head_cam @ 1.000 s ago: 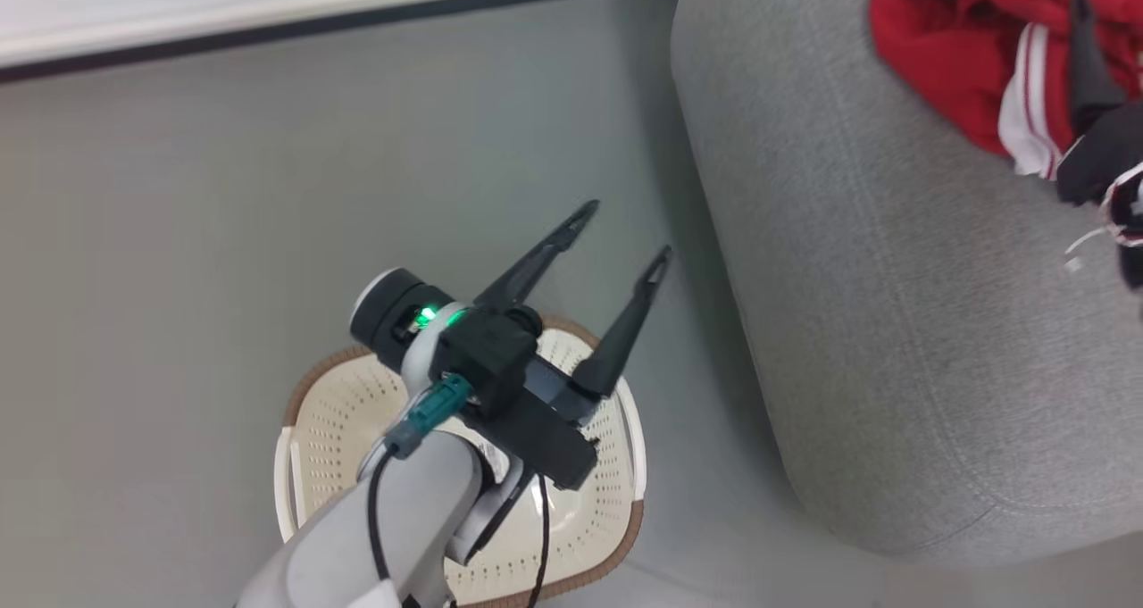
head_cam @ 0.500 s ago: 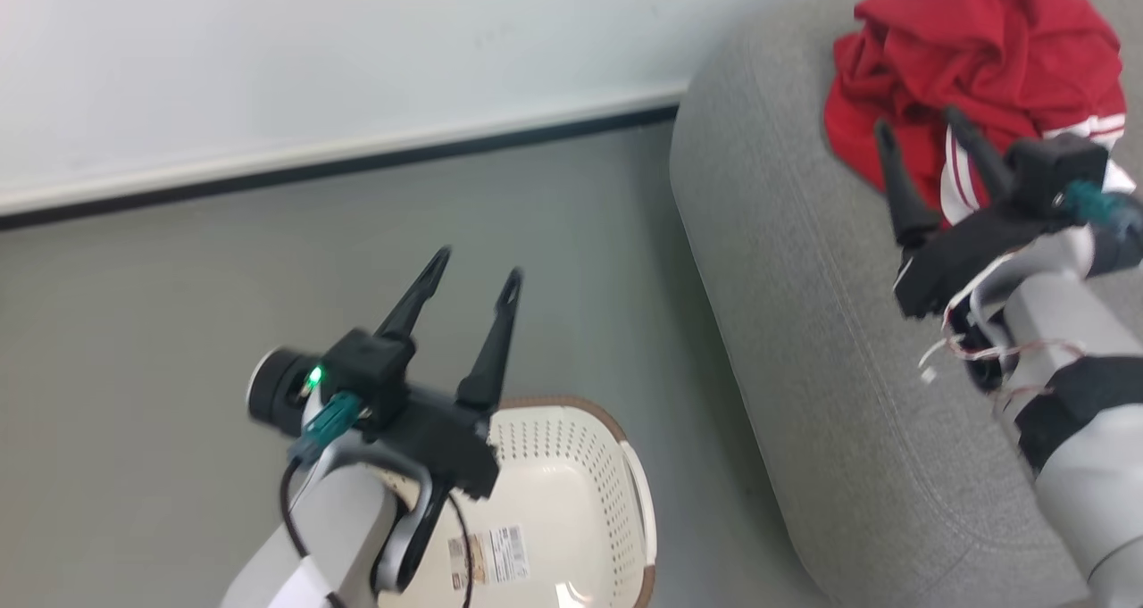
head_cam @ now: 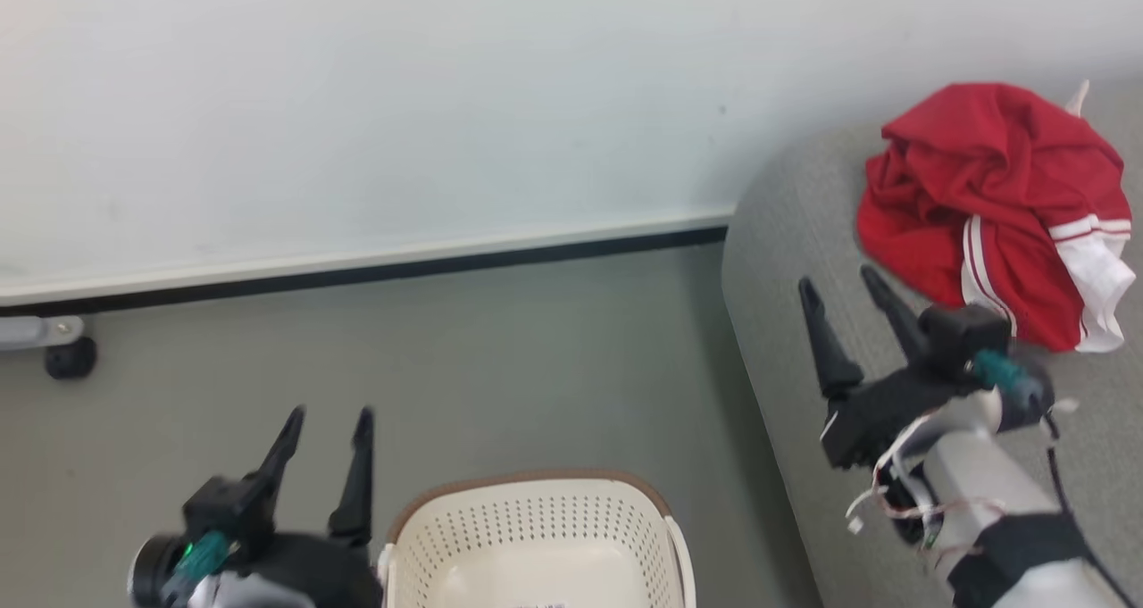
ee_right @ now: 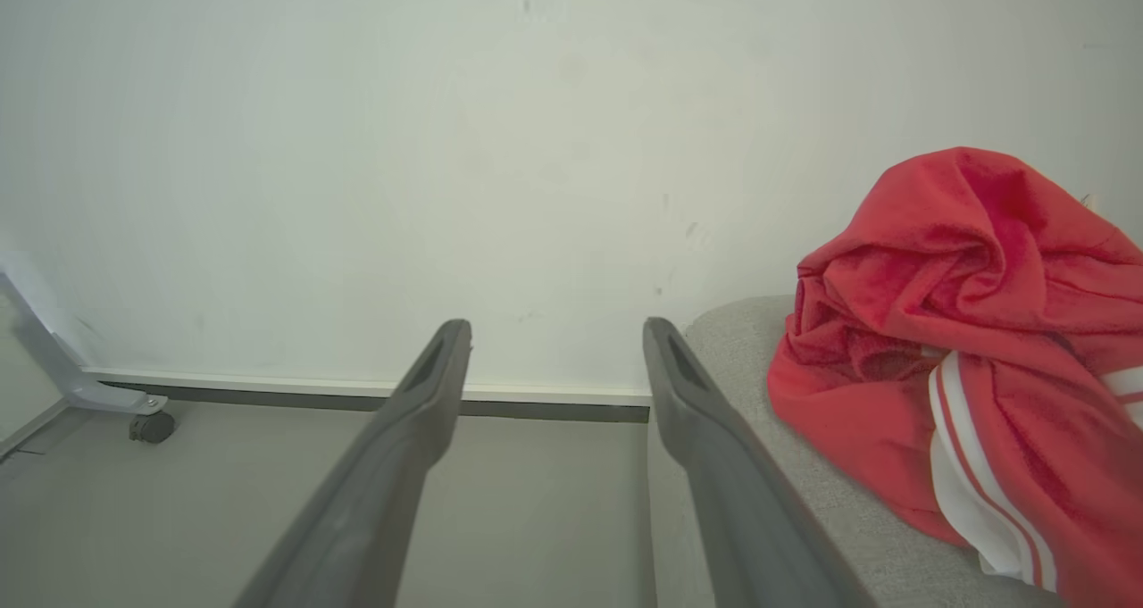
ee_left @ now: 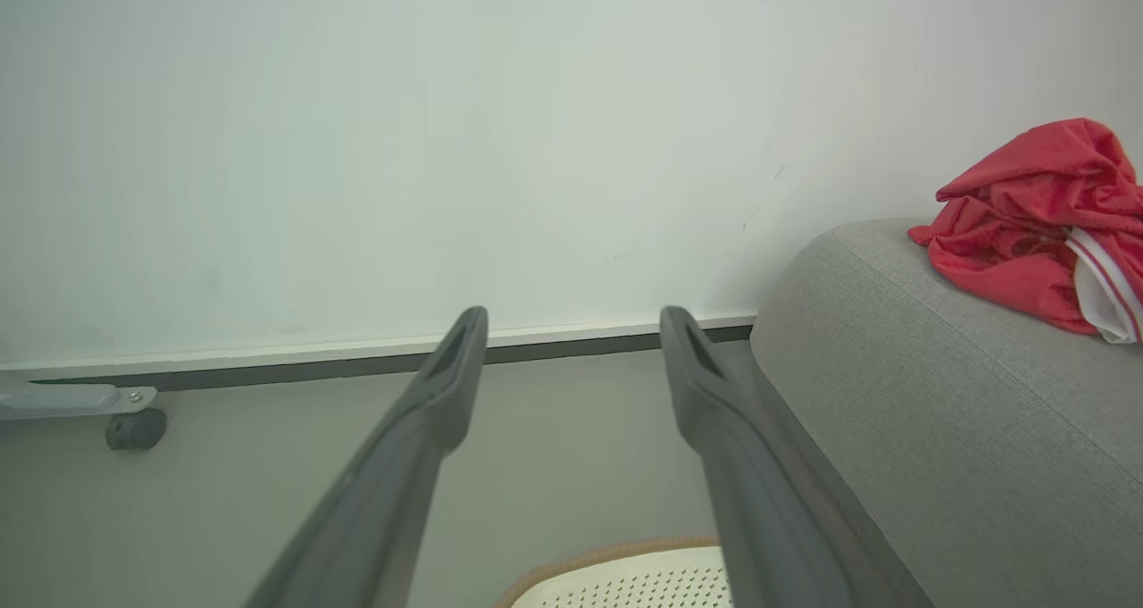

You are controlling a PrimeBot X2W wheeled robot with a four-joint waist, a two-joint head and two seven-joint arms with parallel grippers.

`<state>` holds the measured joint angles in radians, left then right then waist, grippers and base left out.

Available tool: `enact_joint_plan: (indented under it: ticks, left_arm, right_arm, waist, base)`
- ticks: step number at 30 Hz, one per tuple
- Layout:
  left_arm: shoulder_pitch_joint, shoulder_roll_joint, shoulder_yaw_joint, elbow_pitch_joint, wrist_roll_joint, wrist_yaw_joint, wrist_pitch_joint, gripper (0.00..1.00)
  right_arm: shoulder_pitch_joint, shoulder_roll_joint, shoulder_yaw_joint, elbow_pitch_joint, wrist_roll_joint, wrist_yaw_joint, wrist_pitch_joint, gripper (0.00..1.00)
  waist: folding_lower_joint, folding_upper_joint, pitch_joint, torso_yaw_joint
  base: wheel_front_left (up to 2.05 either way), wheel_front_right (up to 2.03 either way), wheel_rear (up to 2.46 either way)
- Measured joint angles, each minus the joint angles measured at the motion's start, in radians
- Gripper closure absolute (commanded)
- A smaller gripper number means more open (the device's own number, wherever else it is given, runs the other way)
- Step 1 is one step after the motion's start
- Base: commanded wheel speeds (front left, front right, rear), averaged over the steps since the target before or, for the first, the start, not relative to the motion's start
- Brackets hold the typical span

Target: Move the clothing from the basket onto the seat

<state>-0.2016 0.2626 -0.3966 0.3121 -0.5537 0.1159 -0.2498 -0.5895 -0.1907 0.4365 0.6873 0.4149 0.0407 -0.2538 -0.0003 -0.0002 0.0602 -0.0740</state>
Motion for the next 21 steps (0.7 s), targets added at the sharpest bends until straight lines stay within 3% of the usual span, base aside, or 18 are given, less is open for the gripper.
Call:
enact_joint_plan:
  ticks: [8,14,21]
  left_arm:
    - [0.177,-0.002,0.096,-0.089,0.007,0.008,0.000,0.00]
    - [0.291,-0.037,0.170,-0.138,0.042,0.008,0.000,0.00]
    - [0.369,-0.062,0.246,-0.192,0.087,0.008,0.000,0.00]
  right_arm:
    - [0.183,0.012,0.000,-0.169,-0.016,-0.062,0.000,0.00]
    - [0.325,0.015,-0.018,-0.300,-0.024,-0.112,0.000,0.00]
    - [0.447,0.012,-0.035,-0.409,-0.045,-0.130,0.000,0.00]
  waist:
    - [0.0001,0.0001,-0.064,0.034]
    - [0.0001,0.0001,-0.092,0.040]
    - [0.0002,0.0001,-0.095,0.029]
  base:
    - [0.00,0.00,0.00]
    - [0.00,0.00,0.00]
    - [0.00,0.00,0.00]
